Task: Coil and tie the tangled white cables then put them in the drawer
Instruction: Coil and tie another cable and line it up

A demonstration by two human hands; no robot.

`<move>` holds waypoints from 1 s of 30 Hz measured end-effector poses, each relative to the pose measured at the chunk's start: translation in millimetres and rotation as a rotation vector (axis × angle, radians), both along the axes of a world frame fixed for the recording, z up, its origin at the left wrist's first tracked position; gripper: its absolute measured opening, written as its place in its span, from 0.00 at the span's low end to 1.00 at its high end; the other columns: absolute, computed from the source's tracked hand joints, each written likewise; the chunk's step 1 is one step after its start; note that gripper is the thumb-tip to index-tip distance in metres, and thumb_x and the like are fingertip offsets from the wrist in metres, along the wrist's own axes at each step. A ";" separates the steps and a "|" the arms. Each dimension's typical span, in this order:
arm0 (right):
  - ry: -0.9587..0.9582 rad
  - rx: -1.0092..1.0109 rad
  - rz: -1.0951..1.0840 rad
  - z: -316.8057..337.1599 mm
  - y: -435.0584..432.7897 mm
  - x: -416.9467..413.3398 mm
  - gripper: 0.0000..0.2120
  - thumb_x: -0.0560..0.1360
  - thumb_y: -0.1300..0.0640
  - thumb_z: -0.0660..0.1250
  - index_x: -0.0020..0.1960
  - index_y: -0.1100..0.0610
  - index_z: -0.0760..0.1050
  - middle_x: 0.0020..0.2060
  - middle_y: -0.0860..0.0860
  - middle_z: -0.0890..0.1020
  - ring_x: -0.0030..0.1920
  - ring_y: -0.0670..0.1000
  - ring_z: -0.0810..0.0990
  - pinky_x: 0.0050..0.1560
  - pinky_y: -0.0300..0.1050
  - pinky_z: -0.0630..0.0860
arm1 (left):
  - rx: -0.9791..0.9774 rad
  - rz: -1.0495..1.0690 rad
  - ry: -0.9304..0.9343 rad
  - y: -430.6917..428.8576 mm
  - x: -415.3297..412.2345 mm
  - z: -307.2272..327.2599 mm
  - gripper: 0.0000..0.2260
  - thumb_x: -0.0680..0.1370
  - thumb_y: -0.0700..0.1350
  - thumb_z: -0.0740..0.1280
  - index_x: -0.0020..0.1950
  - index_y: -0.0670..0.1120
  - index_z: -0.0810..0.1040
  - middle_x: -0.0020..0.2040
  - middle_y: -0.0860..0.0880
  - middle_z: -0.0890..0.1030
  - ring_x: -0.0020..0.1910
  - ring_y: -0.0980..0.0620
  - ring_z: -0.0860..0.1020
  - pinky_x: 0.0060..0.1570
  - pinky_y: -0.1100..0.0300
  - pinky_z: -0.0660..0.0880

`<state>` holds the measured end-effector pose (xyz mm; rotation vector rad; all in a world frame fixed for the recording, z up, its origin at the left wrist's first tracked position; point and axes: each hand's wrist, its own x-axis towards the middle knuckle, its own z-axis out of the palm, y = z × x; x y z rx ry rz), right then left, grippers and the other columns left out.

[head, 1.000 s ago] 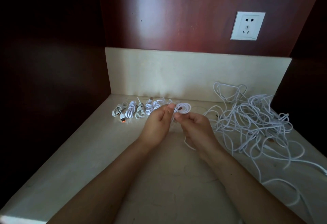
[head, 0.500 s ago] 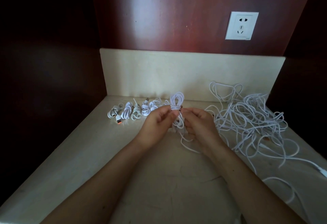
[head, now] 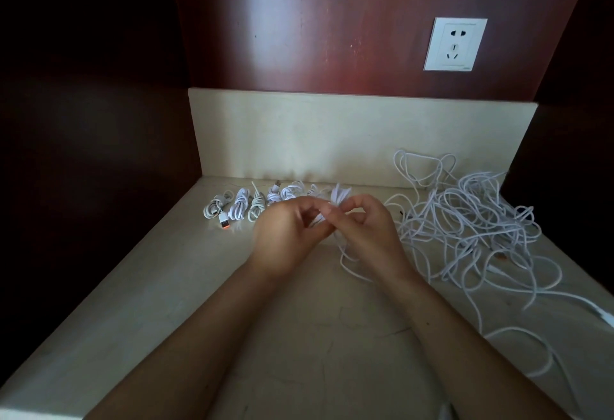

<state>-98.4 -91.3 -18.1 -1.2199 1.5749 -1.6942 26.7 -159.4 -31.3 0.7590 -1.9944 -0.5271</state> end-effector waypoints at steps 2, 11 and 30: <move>0.043 -0.014 -0.044 -3.0 -1.3 -1.5 0.11 0.73 0.54 0.74 0.43 0.56 0.72 0.28 0.52 0.78 0.22 0.40 0.70 0.26 0.34 0.65 | -0.088 0.106 -0.075 5.5 -0.1 2.4 0.08 0.72 0.62 0.68 0.43 0.61 0.81 0.30 0.59 0.75 0.30 0.61 0.73 0.31 0.63 0.68; 0.070 -0.049 0.005 -4.1 -0.9 -6.5 0.02 0.79 0.59 0.63 0.48 0.57 0.71 0.30 0.49 0.83 0.32 0.49 0.81 0.36 0.46 0.75 | 0.218 -0.134 0.088 5.5 -9.6 -3.3 0.09 0.71 0.53 0.71 0.51 0.57 0.81 0.46 0.56 0.80 0.42 0.60 0.77 0.44 0.62 0.75; -0.180 -0.016 0.113 4.2 1.2 -6.7 0.07 0.75 0.68 0.68 0.44 0.59 0.71 0.28 0.54 0.81 0.24 0.48 0.76 0.21 0.34 0.64 | 0.781 -0.262 0.444 3.4 -7.3 10.9 0.04 0.78 0.41 0.68 0.47 0.41 0.82 0.37 0.47 0.83 0.33 0.54 0.79 0.35 0.65 0.76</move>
